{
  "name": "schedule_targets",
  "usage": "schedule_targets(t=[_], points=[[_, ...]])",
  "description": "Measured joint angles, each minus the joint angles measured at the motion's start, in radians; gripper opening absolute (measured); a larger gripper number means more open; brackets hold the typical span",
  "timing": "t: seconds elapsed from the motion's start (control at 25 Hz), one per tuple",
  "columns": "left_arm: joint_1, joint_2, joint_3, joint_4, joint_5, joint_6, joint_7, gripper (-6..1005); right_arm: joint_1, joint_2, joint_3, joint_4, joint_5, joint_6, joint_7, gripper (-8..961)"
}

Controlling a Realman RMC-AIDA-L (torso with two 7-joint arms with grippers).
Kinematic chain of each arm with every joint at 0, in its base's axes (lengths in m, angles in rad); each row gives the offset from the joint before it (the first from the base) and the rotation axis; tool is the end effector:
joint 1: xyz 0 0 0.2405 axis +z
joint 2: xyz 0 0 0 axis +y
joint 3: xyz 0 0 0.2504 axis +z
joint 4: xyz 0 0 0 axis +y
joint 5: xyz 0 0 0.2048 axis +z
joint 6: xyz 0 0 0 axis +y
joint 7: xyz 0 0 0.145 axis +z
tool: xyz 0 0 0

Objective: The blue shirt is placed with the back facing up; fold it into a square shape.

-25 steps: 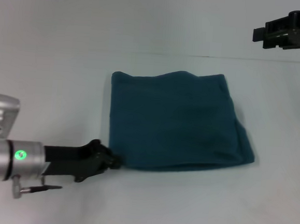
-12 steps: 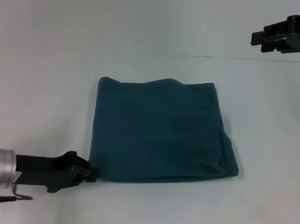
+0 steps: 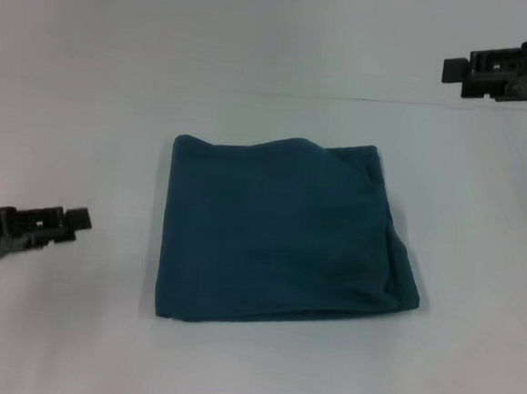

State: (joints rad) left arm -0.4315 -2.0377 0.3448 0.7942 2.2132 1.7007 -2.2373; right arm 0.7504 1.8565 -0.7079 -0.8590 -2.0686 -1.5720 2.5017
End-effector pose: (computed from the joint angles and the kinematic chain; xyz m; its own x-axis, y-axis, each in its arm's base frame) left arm -0.3151 0.2913 0.0675 0.0668 0.8379 0.5417 0.9588 -0.2040 0.1975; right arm 0.1918 0.4087 0.1180 0.3697 -0.7967 -0.4781 -0.9002 -0.4346 0.0280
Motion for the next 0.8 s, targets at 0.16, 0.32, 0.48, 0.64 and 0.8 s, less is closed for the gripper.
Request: schedule_targets(t=[0.16, 0.32, 0.48, 0.64, 0.8], points=[[-0.02, 0.007, -0.014, 0.002, -0.068, 0.161, 0.25, 477, -0.071, 0.012, 0.002, -0.001, 0.036, -0.033, -0.172, 543], [-0.066, 0.023, 0.117, 0.009, -0.047, 0.176, 0.337, 658, -0.141, 0.045, -0.021, -0.011, -0.002, -0.093, -0.463, 745], [-0.132, 0.035, 0.217, 0.015, -0.011, 0.17, 0.379, 799, -0.174, 0.093, -0.03, -0.007, -0.047, -0.171, -0.662, 903], [-0.207, 0.036, 0.343, 0.009, 0.079, 0.175, 0.343, 952, -0.162, 0.131, -0.077, -0.007, -0.103, -0.228, -0.672, 943], [-0.234, 0.009, 0.397, 0.011, 0.099, 0.16, 0.338, 952, -0.115, 0.163, -0.148, -0.002, -0.184, -0.237, -0.659, 944]])
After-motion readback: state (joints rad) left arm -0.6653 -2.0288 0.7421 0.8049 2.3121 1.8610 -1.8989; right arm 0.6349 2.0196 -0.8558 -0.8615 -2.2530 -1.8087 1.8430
